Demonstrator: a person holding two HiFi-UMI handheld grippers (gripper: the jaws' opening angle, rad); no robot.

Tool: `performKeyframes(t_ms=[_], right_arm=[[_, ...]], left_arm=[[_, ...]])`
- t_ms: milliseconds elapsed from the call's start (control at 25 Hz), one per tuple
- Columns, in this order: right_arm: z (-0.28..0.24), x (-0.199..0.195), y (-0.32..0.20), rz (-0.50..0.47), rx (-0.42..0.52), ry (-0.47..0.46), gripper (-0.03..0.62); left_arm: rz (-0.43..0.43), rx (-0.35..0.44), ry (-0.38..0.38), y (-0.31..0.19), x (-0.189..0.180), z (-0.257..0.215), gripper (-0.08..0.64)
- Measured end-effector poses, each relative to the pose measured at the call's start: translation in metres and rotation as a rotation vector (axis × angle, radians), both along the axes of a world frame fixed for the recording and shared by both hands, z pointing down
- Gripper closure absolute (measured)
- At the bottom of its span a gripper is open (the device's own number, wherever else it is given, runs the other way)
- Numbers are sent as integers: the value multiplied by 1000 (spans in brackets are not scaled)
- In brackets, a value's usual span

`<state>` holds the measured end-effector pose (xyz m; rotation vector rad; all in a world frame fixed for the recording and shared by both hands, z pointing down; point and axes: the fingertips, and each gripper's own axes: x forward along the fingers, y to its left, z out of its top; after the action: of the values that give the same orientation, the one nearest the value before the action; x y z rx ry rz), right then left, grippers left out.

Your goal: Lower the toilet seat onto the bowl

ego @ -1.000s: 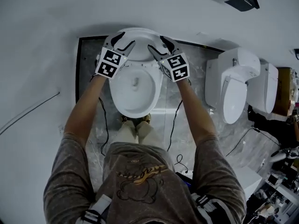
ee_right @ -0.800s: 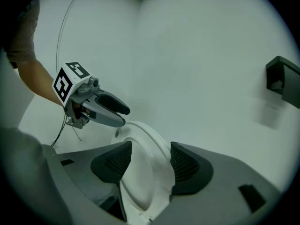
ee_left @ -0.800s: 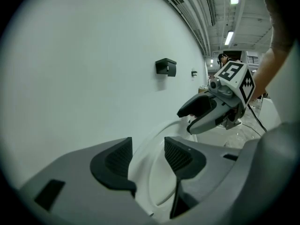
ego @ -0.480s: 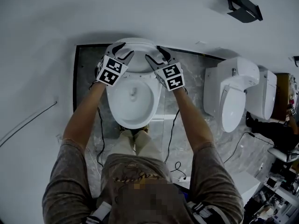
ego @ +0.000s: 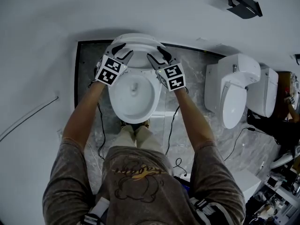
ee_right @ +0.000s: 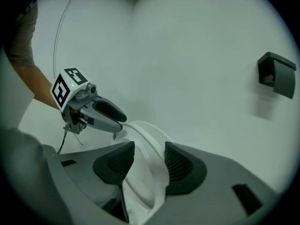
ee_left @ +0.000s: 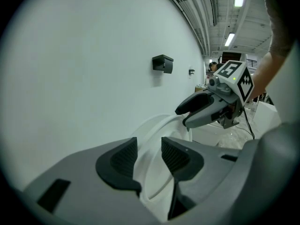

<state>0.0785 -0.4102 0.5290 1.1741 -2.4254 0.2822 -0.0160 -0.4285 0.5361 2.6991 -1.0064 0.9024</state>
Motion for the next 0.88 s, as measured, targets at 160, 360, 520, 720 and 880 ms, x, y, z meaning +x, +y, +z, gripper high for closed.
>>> performKeyframes(t_ms=[160,360,520,720,880], right_arm=[[-2,5,19,8,-11,-1,427],[-7,4,50,4,-23,-10,472],[-4,6,79,-5,-45,-4,495],[0,-3,114,-12,-39,7,495],[4,-9,137,-9,-30,-6,495]], left_arm=[[-17,-14,-18,20,-3,-2,419],[-42,-32,-17,51,-9,-9,463],[-47,-45,-3,79,-9,-9,463],[-74,-47,7,113,-16,-4,459],[-51,-54,-11,136,-24,2,456]])
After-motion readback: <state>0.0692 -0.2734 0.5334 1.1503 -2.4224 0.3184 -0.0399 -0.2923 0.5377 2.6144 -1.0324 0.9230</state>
